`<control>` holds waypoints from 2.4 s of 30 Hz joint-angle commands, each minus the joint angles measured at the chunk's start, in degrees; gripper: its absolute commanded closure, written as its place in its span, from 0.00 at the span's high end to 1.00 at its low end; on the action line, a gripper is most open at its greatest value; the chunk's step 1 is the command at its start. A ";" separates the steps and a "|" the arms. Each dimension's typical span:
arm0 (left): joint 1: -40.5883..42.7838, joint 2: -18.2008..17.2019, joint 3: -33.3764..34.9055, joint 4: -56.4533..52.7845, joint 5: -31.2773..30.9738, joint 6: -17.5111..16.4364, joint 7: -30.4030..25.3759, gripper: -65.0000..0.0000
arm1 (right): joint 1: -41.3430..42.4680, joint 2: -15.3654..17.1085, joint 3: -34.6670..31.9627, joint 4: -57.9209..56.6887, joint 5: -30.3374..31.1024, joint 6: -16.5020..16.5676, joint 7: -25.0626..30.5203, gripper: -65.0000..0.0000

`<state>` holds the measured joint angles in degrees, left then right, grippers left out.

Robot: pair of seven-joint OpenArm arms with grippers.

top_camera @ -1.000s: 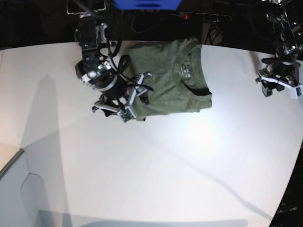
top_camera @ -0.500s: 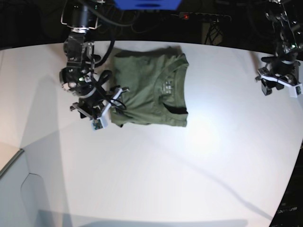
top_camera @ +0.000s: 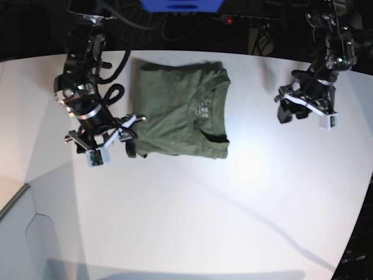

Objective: Layout the t-shirt on the table in an organized manner, then fold the t-shirt properly
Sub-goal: 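Grasp the bundle edge with the left gripper, then pull the bundle edge with the left gripper to square the folded shirt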

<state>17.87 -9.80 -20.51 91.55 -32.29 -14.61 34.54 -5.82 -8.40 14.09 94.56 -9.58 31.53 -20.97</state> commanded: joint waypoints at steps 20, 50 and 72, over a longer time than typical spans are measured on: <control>-11.76 1.50 20.12 -12.38 -6.70 -0.38 3.65 0.92 | -2.31 1.94 4.51 1.22 0.84 0.25 1.15 0.61; -27.67 4.13 32.42 -29.00 3.68 -0.38 3.74 0.00 | -2.31 2.21 10.48 1.30 0.84 0.34 1.24 0.61; -49.65 16.88 70.14 -46.67 44.47 -25.39 -7.95 0.01 | -8.02 1.94 27.89 1.39 0.92 0.52 1.50 0.61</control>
<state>-31.09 6.04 49.71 44.51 12.43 -39.24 26.61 -13.85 -6.74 41.95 94.78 -9.56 31.68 -20.97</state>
